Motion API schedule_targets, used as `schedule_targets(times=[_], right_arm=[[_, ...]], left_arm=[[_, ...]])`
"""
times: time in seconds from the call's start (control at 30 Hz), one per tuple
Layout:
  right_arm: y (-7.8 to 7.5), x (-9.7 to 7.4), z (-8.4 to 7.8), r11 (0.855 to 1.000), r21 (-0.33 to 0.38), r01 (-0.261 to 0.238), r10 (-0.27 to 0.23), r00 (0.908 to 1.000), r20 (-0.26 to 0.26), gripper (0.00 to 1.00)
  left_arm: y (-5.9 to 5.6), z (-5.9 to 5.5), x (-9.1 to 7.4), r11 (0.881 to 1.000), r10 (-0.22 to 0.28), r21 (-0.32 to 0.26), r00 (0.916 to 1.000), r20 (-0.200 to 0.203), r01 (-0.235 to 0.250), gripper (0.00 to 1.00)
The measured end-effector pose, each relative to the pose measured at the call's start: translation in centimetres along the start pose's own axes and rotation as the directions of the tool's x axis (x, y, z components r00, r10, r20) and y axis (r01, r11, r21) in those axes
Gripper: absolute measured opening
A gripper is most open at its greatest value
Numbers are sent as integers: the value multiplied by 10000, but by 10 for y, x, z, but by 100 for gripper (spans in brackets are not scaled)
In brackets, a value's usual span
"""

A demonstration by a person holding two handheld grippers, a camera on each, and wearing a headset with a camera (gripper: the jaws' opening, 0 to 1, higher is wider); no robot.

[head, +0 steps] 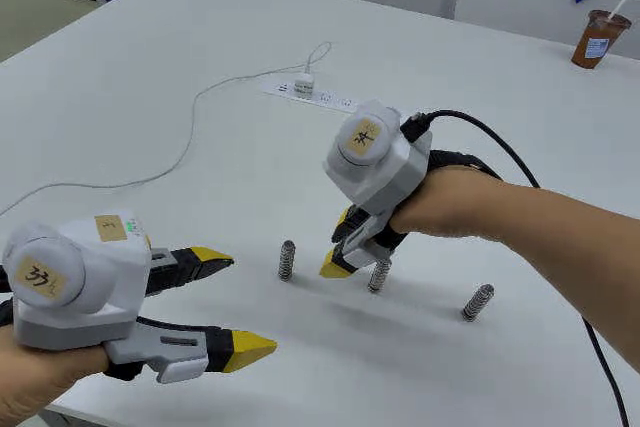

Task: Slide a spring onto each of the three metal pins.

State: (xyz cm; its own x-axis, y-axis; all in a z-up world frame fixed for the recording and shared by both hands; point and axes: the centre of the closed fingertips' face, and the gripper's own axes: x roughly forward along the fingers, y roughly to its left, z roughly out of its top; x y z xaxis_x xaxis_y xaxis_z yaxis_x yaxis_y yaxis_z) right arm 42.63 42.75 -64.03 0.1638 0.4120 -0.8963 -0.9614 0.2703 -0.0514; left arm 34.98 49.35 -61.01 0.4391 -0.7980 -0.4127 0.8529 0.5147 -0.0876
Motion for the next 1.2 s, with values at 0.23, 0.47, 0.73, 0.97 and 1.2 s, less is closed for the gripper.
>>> schedule_targets(times=[0.23, 0.47, 0.73, 0.97, 1.2], right_arm=[[-7, -9, -9, 9989, 411, 236, -249, 9992, 314, 31], [-8, -16, -18, 9968, 674, 439, -478, 9972, 571, 34], [-11, -27, -28, 9929, 975, 681, -769, 9930, 902, 37], [-15, -39, -39, 9845, 1521, 873, -1083, 9848, 1356, 40], [-20, -53, -53, 9730, 2009, 1136, -1517, 9707, 1862, 45]], left_arm=[[0, 0, 1, 10000, -2, 23, 10000, -45, 2, 65], [1, 0, 1, 10000, -9, 15, 9999, -100, 9, 65], [1, 1, 5, 10000, -72, 23, 9999, -138, 72, 65], [4, 3, 6, 10000, -71, 17, 9999, -103, 72, 65], [5, 4, 6, 10000, -77, 15, 9999, -118, 78, 65]])
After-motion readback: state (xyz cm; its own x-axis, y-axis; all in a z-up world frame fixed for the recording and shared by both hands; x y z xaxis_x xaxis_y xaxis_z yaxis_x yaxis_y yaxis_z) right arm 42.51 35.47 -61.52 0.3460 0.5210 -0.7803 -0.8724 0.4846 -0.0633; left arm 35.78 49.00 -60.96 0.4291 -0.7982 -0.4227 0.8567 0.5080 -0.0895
